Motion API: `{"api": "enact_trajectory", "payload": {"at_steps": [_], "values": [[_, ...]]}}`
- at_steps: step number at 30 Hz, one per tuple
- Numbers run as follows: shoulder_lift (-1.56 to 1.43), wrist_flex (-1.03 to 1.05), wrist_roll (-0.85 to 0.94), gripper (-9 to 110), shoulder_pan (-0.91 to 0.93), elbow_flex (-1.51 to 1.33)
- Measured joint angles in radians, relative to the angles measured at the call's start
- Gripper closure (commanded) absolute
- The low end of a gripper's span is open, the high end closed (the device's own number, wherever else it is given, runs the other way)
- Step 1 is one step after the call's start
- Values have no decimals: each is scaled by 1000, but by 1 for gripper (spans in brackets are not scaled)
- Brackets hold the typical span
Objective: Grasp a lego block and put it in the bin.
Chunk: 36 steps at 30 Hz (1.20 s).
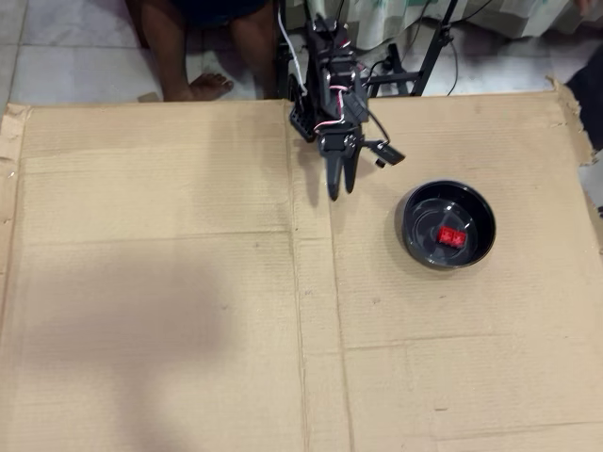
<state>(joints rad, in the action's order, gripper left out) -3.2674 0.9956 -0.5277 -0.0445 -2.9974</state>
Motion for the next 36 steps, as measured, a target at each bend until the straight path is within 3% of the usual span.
{"api": "enact_trajectory", "payload": {"at_steps": [15,18,24,30,36], "values": [[-140,-11,0,74,43,-219],[-140,-15,12,80,43,-225],[-140,-71,225,101,43,-229],[-140,-66,528,101,43,-229],[-140,-15,644,101,34,-229]]}}
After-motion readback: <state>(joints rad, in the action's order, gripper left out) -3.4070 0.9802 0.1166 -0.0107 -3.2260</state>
